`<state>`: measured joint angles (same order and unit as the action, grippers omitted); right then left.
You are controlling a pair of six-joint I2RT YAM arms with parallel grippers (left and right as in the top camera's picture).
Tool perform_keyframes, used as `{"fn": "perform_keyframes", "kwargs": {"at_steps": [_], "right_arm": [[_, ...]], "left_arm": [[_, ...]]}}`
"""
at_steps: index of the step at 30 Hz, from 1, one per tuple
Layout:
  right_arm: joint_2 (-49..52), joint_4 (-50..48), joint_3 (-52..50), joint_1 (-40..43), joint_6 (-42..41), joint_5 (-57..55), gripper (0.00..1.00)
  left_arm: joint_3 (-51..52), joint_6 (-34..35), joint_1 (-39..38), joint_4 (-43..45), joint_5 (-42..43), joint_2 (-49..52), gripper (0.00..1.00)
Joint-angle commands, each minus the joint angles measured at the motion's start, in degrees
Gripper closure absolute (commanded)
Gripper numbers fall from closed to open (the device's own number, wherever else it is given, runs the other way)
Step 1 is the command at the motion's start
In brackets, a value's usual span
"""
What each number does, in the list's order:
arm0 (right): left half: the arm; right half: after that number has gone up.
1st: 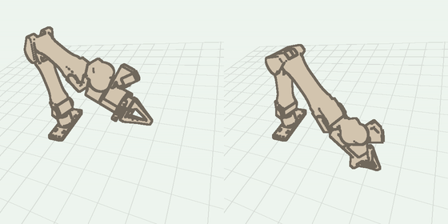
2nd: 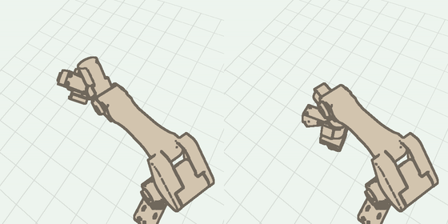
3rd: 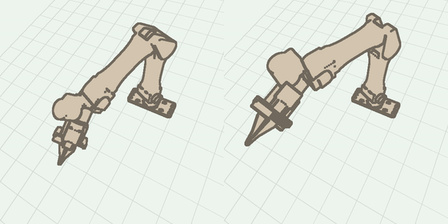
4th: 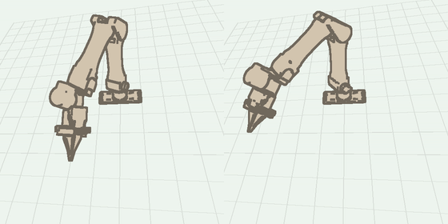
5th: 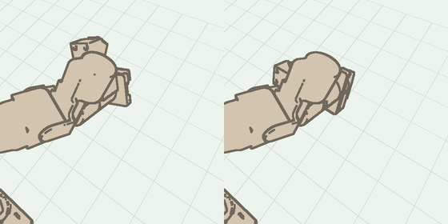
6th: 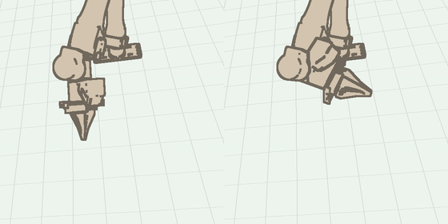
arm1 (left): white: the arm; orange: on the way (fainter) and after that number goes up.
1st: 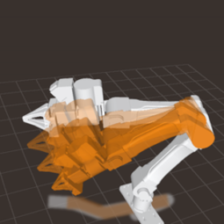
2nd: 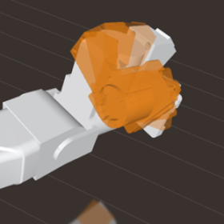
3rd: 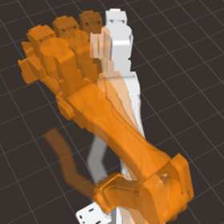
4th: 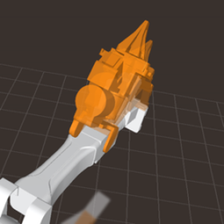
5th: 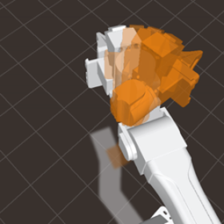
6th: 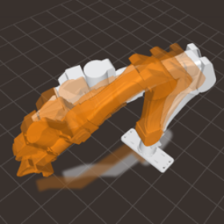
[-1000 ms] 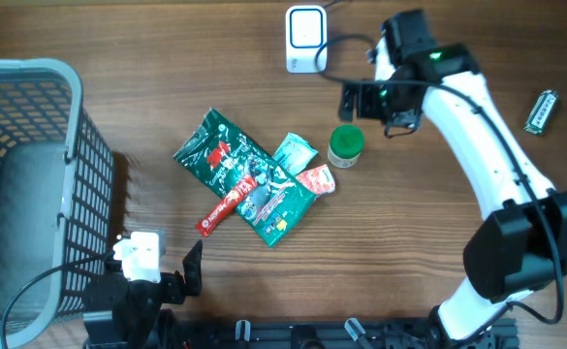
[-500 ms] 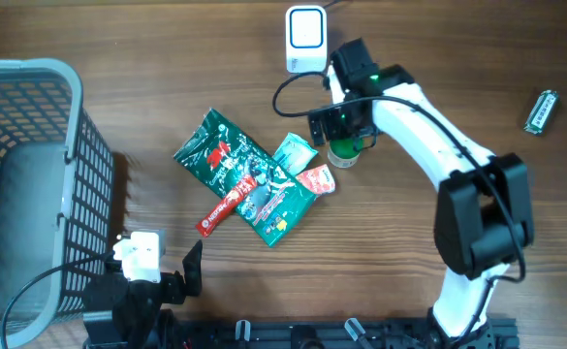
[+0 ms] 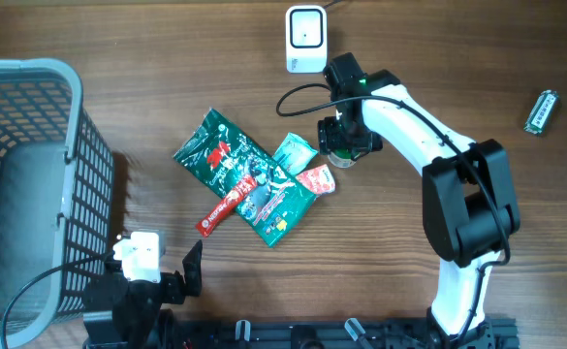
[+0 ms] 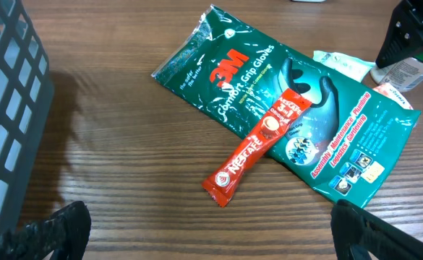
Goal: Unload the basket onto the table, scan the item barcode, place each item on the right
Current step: 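Grasp the green-lidded jar with the right gripper, then hold the jar under the scanner, then place it beside the AXE box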
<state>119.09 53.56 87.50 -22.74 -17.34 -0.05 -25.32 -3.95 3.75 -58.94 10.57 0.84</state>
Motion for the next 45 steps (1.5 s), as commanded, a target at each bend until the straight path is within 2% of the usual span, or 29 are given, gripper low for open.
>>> {"fn": "perform_keyframes", "kwargs": {"at_steps": [1,3,6,8,11,16,19,24,28,38,41,45], "right_arm": [[2.71,0.22,0.00,-0.07,-0.87,0.13,0.21],[4.22,0.26,0.00,-0.07,-0.87,0.13,0.21],[4.79,0.33,0.02,-0.02,-1.40,0.15,0.31],[4.76,1.18,0.07,-0.02,-2.32,0.46,0.32],[4.76,6.47,3.04,0.07,-2.16,4.31,0.36],[4.76,21.59,15.10,0.31,-2.36,6.91,0.38],[4.76,27.45,17.70,0.31,-2.34,15.98,0.42],[4.76,32.61,17.68,0.31,-2.34,32.74,0.41],[4.76,37.18,17.66,-0.52,-2.27,36.20,0.41],[4.76,38.75,17.66,-4.79,-2.12,38.75,0.41],[4.37,38.77,17.62,-4.79,0.66,38.82,0.41],[-2.29,38.75,15.87,-4.85,2.36,37.83,0.42]], "left_arm": [[0.02,0.35,0.22,0.24,0.50,-0.35,0.00],[0.02,0.33,0.22,0.24,0.50,-0.35,0.00],[0.02,0.35,0.22,0.24,0.50,-0.35,0.00],[0.02,0.35,0.22,0.24,0.50,-0.35,0.00],[0.02,0.33,0.22,0.24,0.50,-0.35,0.00],[0.02,0.35,0.22,0.24,0.50,-0.35,0.00],[0.02,0.35,0.22,0.24,0.50,-0.35,0.00],[0.02,0.33,0.22,0.24,0.50,-0.35,0.00],[0.02,0.33,0.22,0.24,0.50,-0.35,0.00],[0.02,0.33,0.22,0.24,0.50,-0.35,0.00],[0.02,0.35,0.22,0.24,0.50,-0.35,0.00],[0.02,0.33,0.22,0.24,0.50,-0.35,0.00]]}}
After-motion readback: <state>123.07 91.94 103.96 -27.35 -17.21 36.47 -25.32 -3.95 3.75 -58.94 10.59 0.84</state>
